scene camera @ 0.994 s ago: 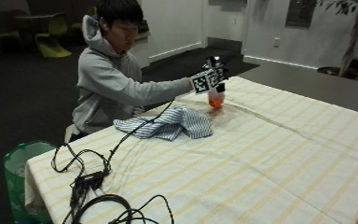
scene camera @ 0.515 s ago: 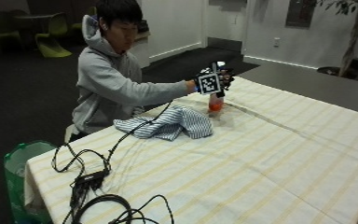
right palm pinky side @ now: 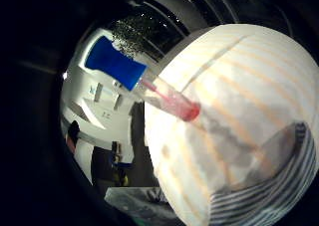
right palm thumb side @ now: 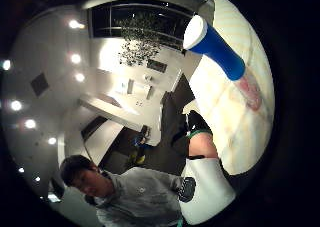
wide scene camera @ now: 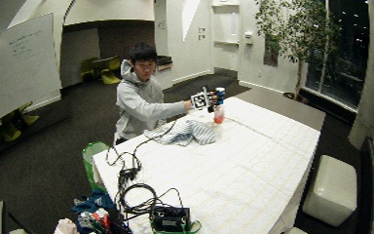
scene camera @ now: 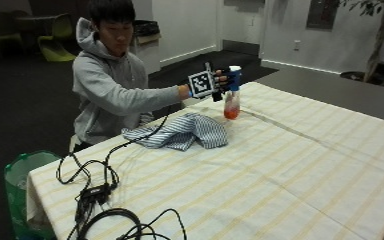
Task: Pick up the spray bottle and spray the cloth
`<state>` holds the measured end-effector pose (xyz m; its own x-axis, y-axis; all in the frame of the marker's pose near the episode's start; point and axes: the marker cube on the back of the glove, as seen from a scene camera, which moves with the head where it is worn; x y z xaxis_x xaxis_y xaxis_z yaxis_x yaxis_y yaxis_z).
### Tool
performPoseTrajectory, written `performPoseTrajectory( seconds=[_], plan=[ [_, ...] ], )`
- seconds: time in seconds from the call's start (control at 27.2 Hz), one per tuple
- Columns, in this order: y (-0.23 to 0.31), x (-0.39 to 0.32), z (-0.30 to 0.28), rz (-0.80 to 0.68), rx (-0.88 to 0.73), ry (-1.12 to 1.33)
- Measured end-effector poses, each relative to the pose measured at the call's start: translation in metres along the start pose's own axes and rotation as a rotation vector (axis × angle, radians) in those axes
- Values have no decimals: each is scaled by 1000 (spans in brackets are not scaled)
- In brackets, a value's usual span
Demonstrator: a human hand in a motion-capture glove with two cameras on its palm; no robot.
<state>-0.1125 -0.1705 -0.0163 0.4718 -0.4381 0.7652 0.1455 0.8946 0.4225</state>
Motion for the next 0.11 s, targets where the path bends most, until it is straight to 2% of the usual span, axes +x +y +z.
performPoseTrajectory(
  seconds=[0.11],
  plan=[
    [33,-24,-5,-10,-151,-122]
  ],
)
